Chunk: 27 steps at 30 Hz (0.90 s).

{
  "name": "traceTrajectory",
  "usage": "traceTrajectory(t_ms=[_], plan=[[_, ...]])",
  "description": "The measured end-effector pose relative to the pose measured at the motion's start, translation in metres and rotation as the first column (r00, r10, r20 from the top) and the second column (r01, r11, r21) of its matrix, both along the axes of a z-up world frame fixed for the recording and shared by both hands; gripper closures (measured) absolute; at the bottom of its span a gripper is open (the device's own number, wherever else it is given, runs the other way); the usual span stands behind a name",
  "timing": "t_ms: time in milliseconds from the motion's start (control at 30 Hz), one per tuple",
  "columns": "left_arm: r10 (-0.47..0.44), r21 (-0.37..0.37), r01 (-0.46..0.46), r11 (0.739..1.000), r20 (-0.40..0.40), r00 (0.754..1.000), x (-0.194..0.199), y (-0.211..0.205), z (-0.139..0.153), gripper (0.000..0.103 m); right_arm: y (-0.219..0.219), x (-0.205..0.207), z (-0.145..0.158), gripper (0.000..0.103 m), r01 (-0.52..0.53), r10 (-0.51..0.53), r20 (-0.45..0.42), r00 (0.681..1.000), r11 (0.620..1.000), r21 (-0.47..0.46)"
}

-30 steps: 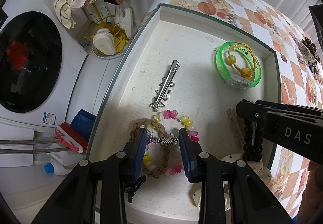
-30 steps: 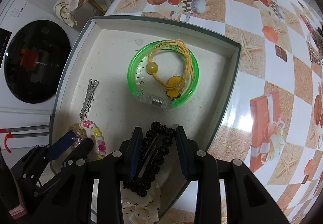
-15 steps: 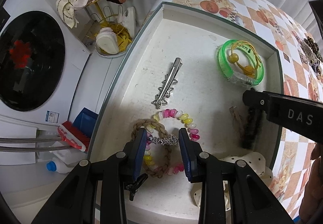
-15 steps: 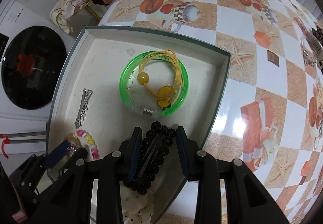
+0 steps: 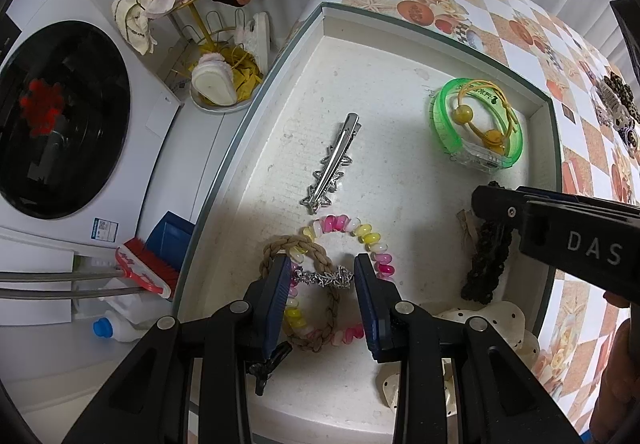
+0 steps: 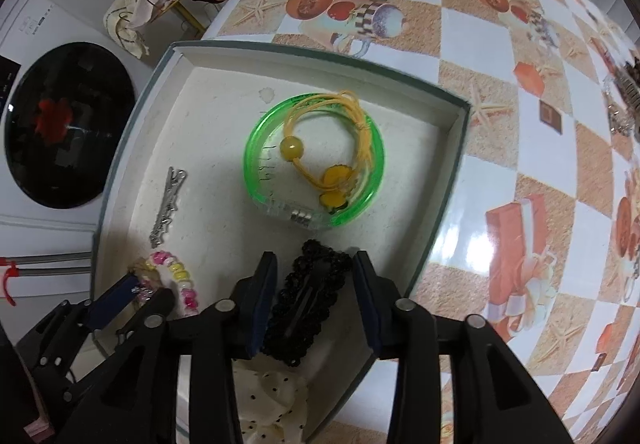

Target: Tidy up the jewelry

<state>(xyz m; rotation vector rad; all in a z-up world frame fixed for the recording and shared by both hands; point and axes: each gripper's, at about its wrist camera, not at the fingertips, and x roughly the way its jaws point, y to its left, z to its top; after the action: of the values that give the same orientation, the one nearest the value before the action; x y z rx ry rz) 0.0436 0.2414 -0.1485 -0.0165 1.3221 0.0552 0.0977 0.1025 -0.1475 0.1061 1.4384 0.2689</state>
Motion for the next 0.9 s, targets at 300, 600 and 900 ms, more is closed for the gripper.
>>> traceTrajectory(t_ms=[300, 600, 900], plan=[[0.004, 0.007, -0.004, 1.0, 0.001, 1.0, -0.005, 0.001, 0.005, 0.065, -0.002, -0.007, 0.02, 0.047, 0.028, -0.028, 0.006, 1.0, 0.999, 0.038], [0.005, 0.012, -0.005, 1.0, -0.005, 1.0, -0.009, -0.002, 0.01, 0.047, -0.03, -0.025, 0.04, 0.046, 0.093, -0.092, -0.025, 0.995, 0.994, 0.051], [-0.011, 0.038, 0.01, 0.999, 0.021, 1.0, -0.011, -0.008, 0.017, 0.023, -0.049, -0.043, 0.048, 0.046, 0.116, -0.114, -0.039, 0.993, 0.992, 0.046]])
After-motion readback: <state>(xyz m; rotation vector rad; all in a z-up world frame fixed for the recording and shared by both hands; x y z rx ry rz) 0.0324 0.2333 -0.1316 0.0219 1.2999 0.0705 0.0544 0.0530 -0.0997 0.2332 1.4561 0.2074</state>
